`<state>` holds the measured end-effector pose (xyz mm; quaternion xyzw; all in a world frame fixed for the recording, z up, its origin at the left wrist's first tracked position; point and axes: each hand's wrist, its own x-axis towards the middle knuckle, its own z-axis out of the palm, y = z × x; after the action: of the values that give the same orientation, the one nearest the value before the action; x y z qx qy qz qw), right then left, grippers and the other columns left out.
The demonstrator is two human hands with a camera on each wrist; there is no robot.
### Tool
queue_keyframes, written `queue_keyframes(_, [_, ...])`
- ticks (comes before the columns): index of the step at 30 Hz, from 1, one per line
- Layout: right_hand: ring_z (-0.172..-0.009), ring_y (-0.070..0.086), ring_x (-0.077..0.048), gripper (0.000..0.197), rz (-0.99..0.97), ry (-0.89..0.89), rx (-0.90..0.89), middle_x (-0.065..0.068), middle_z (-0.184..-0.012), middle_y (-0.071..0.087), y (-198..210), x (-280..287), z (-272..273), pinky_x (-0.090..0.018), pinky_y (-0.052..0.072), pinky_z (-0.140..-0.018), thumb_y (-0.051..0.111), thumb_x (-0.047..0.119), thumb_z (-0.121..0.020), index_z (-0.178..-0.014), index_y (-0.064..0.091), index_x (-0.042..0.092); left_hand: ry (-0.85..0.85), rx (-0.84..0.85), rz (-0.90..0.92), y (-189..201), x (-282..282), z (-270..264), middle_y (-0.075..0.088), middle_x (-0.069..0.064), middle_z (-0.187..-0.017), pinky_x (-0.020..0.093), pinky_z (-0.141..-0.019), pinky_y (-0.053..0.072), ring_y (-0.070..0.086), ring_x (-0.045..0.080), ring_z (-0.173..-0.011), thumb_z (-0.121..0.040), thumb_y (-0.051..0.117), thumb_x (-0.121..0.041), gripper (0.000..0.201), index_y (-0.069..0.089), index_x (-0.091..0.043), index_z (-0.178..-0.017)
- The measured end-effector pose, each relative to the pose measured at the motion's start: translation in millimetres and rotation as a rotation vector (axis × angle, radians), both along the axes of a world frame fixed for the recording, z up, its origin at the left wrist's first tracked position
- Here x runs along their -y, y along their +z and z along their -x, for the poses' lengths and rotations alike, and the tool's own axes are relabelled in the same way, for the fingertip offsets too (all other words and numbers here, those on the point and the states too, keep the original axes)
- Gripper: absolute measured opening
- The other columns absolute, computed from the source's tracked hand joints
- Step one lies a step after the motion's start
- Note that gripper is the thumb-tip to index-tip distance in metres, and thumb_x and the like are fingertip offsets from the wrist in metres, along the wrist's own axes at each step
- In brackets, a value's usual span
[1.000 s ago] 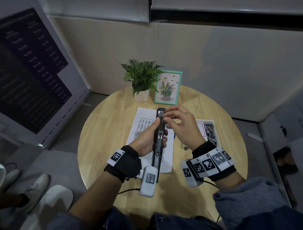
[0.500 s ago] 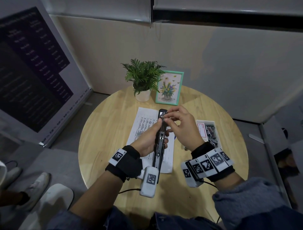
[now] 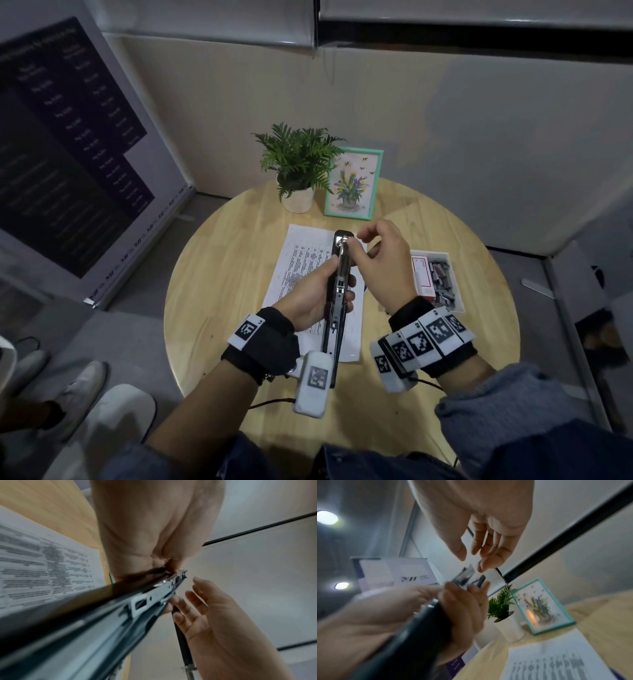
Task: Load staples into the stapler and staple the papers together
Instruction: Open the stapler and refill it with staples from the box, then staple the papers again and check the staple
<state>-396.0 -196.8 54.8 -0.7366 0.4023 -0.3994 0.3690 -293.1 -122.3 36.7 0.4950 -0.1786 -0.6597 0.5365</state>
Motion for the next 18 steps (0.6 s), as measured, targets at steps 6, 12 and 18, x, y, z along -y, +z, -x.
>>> queue_keyframes(6, [-0.067,0.054,-0.012,0.037,-0.418,0.307,-0.200,-0.007,-0.093,0.060,-11,-22,12,-0.042,0.053,-0.068,0.062,0.039,-0.085,-0.108,0.045,0.016,0.408,-0.203,0.030,-15,2,-23,0.048,0.003,-0.077,0.028,-0.061,0.050,0.049,0.014,-0.063,-0.103,0.025,-0.036,0.035,0.051,-0.015,-0.114])
queue_keyframes(12, [-0.043,0.050,-0.008,0.028,-0.496,0.543,-0.374,-0.010,-0.087,0.059,-35,-55,19,-0.023,0.045,-0.040,0.057,0.025,-0.090,-0.106,0.036,0.014,0.619,-0.124,0.105,-28,1,-43,0.046,0.002,-0.076,0.029,-0.070,0.044,0.047,0.016,-0.066,-0.102,0.025,-0.037,0.033,0.050,-0.016,-0.111])
queue_keyframes(18, [-0.040,0.048,-0.011,0.024,-0.488,0.329,-0.171,-0.004,-0.064,0.056,-23,-34,10,-0.025,0.043,-0.039,0.063,0.026,-0.087,-0.093,0.061,0.003,0.319,0.535,0.099,-55,-15,-31,0.059,0.009,-0.087,0.041,-0.076,0.048,0.056,0.023,-0.079,-0.099,0.043,-0.030,0.021,0.056,-0.016,-0.091])
